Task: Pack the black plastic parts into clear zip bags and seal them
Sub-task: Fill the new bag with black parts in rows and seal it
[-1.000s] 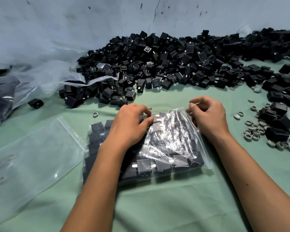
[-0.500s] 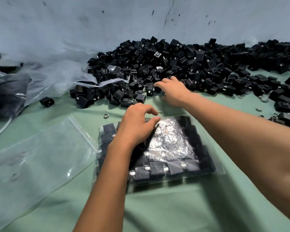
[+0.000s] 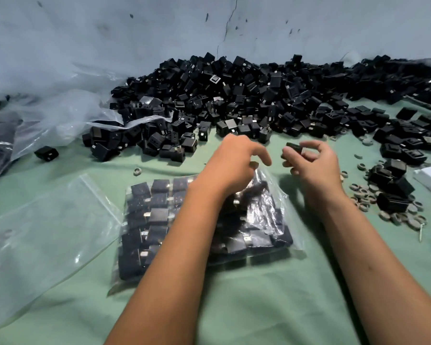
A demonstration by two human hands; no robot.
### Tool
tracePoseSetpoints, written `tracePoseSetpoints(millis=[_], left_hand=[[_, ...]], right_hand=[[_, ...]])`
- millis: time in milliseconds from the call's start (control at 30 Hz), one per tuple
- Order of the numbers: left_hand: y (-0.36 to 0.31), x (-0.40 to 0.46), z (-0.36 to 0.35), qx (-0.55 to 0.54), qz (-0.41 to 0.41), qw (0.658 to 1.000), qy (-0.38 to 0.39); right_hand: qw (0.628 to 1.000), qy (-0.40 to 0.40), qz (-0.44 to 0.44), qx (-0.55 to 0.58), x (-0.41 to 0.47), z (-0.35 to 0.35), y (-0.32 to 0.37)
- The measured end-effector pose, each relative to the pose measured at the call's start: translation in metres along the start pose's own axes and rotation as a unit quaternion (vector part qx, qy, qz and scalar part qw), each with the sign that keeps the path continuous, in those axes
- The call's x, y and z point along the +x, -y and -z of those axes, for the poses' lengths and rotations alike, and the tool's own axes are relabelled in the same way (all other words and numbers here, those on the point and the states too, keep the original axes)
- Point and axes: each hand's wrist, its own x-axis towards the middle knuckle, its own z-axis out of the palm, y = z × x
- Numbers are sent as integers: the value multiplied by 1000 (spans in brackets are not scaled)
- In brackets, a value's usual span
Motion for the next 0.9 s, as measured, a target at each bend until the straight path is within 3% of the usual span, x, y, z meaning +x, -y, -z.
tracePoseSetpoints(millis=[67, 300, 767, 900], left_hand=[[-5, 10, -8, 7, 1, 999, 45], [3, 18, -21, 28, -12, 995, 97], [11, 12, 5, -57, -61, 997, 7], [10, 11, 7, -73, -64, 995, -1]], right_hand=[[1000, -8, -12, 1, -2, 1, -6], [998, 51, -47, 10, 2, 6, -10], [960, 267, -71, -30, -2, 19, -8], [954, 287, -73, 44, -7, 15, -4]])
